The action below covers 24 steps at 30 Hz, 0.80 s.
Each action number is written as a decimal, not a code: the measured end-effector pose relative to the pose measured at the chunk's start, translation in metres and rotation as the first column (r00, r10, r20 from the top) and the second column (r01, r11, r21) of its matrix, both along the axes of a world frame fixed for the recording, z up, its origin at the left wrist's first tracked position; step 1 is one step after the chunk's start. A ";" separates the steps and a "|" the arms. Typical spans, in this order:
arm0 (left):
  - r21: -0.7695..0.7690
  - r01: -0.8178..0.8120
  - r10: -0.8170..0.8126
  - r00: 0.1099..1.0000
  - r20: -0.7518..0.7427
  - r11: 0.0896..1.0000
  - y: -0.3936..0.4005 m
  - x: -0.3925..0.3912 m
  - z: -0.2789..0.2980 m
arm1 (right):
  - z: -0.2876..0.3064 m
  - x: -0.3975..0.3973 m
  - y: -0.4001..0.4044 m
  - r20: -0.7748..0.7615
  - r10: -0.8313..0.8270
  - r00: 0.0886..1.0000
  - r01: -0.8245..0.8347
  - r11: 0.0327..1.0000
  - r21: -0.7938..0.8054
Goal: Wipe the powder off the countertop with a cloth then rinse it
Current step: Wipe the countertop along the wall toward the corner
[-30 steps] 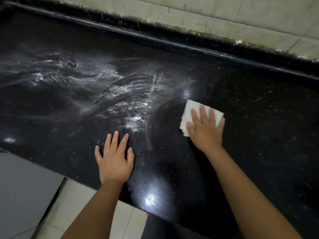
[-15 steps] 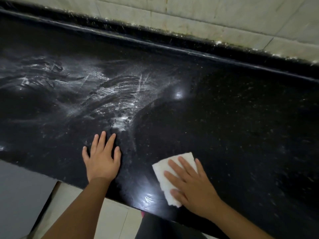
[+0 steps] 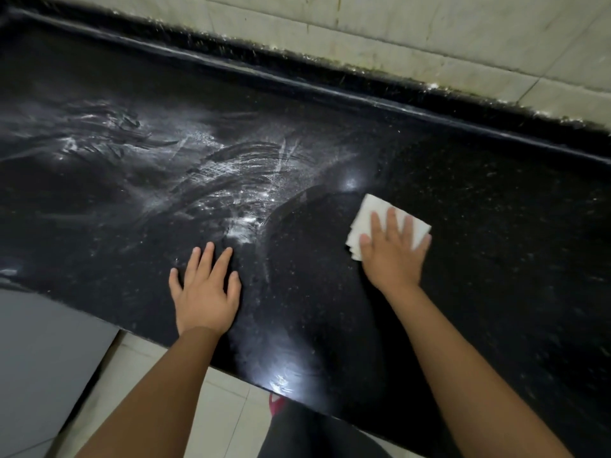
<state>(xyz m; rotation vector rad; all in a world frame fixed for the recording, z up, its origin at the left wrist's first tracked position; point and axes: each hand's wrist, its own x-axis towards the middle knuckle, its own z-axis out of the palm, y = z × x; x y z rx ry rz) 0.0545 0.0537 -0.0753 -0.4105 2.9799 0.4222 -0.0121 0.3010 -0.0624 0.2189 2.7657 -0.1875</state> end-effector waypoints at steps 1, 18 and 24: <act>-0.001 0.001 -0.001 1.000 0.002 1.000 0.000 0.000 0.000 | 0.001 0.002 -0.014 0.010 0.057 0.998 -0.057 0.998 -0.009; 0.040 0.050 -0.052 0.997 0.051 0.998 -0.002 0.003 0.008 | 0.003 0.133 0.038 0.063 -0.118 0.991 0.111 0.987 0.113; 0.084 0.136 -0.144 0.984 0.102 0.987 -0.014 -0.002 0.015 | -0.001 0.089 -0.082 -0.049 -0.123 0.991 0.123 0.992 0.013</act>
